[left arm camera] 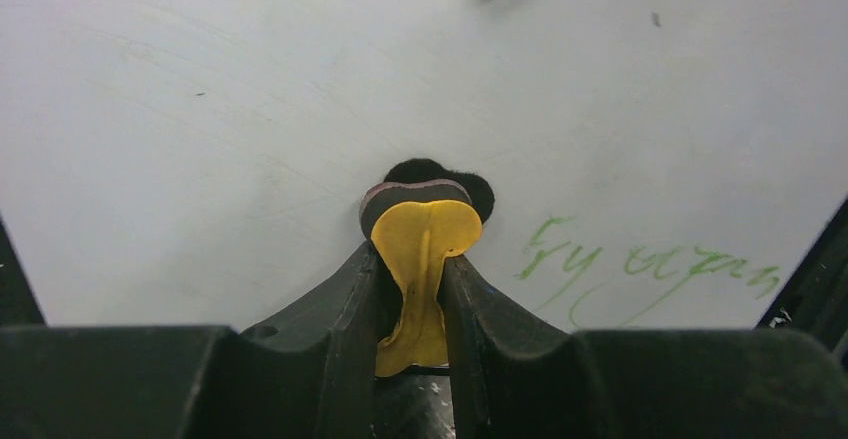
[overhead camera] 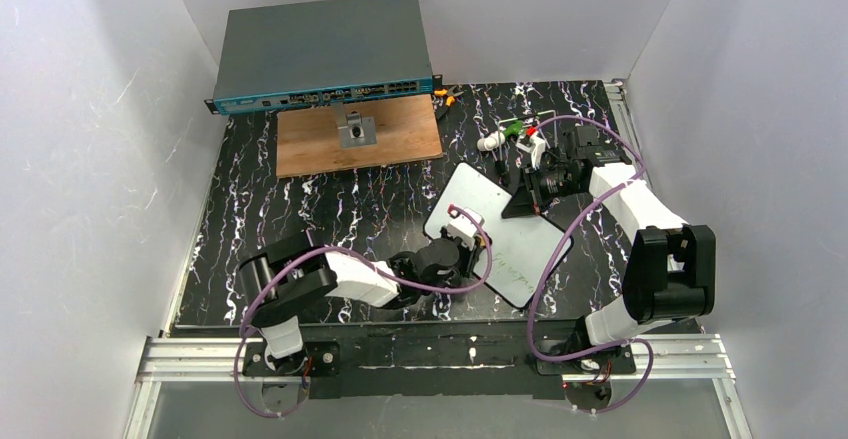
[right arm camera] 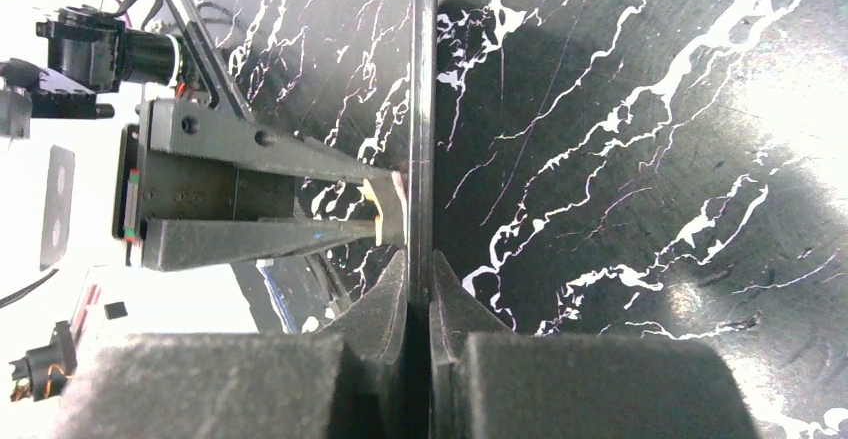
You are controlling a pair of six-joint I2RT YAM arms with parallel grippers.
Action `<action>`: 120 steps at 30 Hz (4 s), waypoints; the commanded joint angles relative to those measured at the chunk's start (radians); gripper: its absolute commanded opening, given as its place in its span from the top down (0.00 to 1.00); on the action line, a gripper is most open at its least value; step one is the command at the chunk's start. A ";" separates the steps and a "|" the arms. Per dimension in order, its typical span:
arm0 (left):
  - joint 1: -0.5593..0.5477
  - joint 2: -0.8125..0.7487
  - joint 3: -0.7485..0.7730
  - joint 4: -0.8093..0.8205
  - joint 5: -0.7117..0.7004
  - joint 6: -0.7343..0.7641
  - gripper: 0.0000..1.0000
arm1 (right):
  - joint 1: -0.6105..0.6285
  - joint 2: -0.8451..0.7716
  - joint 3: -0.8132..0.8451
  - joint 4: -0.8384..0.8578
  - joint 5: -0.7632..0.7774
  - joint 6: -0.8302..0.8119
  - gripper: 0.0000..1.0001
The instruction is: Erase the whiteboard
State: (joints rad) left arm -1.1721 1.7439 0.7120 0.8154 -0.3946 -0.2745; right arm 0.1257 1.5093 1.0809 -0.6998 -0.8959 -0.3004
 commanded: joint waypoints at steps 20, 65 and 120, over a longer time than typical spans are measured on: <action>0.013 -0.007 -0.083 0.106 -0.076 0.021 1.00 | 0.003 0.002 -0.018 -0.006 -0.118 -0.009 0.99; -0.106 0.085 0.028 0.143 0.040 0.175 1.00 | -0.013 0.021 -0.017 0.034 -0.184 0.056 0.99; 0.068 -0.026 -0.104 0.255 0.131 0.104 1.00 | -0.012 0.032 -0.014 0.014 -0.222 0.024 0.99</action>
State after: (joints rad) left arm -1.1156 1.7458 0.6086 1.0420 -0.2882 -0.1562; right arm 0.1001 1.5597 1.0637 -0.6559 -0.9909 -0.2802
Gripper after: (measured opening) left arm 0.246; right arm 0.095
